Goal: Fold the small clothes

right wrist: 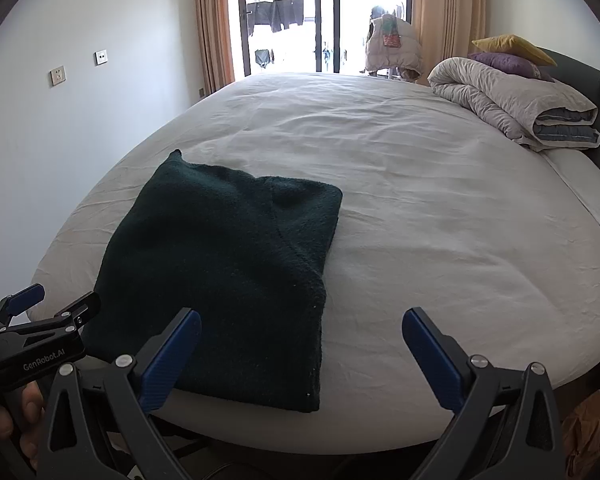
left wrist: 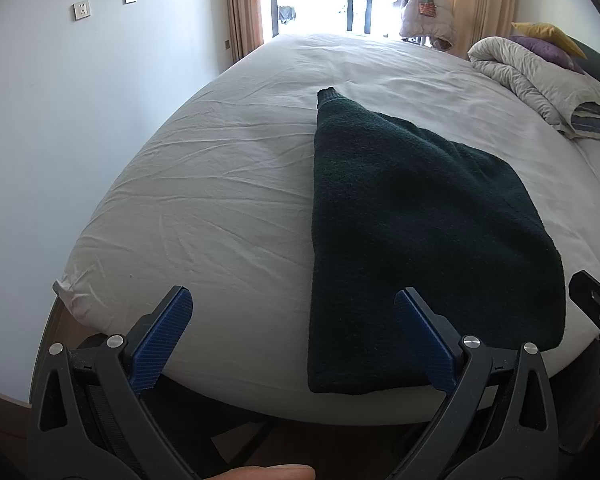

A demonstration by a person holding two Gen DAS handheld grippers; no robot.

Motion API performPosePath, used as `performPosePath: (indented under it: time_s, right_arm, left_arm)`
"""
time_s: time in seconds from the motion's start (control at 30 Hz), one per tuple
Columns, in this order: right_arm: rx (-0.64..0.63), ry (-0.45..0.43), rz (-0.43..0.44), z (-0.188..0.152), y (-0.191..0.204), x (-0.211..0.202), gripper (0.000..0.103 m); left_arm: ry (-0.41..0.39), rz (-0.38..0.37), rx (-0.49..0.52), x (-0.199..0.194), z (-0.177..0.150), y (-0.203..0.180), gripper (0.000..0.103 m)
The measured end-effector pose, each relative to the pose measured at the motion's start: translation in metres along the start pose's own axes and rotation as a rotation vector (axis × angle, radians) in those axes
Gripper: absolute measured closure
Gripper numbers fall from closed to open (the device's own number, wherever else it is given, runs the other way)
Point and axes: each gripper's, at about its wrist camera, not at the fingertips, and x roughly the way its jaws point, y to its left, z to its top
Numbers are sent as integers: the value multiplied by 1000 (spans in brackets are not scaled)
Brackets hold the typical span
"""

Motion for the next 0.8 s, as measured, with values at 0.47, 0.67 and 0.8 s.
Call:
performPosePath:
  time_s: [0.47,0.67,0.8]
  right_arm:
    - [-2,5,0,0,1,1,0]
    - [1,10,2,-1,0,4,0]
    - [1,9,4,-1,0,4,0]
  left_arm:
    - [0,-1,-1,0,0,0,0]
    - [1,1,1,1,0,-1,0]
    - [2,0,1,1,0,-1,0]
